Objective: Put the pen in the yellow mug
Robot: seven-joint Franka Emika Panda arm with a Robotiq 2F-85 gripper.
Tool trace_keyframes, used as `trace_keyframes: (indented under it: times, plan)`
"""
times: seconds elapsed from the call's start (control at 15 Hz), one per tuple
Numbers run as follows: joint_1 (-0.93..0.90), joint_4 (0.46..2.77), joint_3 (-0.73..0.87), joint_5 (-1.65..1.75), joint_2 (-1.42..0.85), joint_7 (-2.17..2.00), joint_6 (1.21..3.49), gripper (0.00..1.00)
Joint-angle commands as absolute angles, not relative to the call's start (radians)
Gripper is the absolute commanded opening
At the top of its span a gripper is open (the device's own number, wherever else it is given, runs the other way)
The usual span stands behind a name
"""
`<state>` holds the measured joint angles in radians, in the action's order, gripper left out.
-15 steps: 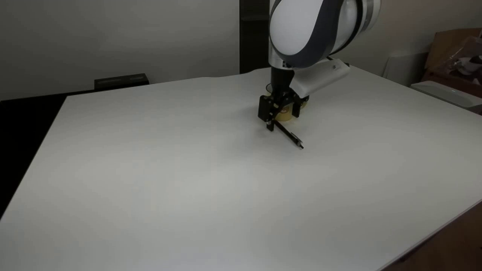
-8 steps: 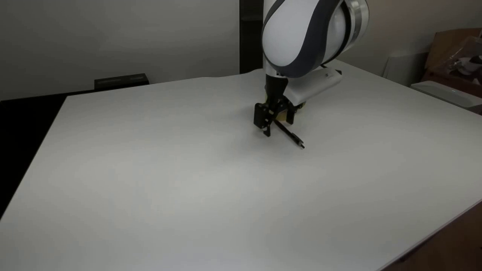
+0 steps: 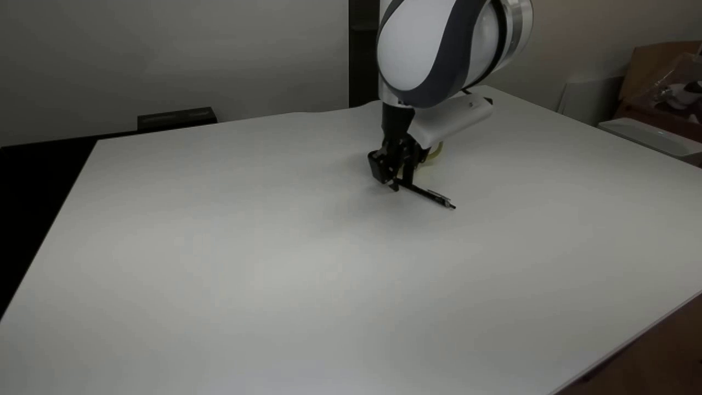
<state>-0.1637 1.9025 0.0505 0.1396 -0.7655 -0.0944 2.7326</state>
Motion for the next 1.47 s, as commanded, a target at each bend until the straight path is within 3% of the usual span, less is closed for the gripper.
trace_keyframes:
  times: [0.0, 0.13, 0.8, 1.4]
  plan:
    - [-0.173, 1.912, 0.056, 0.137, -0.754, -0.108, 2.752, 0.05]
    - [-0.181, 1.926, 0.059, 0.139, -0.741, -0.113, 2.766, 0.00]
    - [-0.214, 2.004, 0.058, 0.140, -0.608, -0.117, 2.754, 0.03]
    - [-0.120, 2.071, -0.028, 0.023, -0.294, -0.062, 2.426, 0.03]
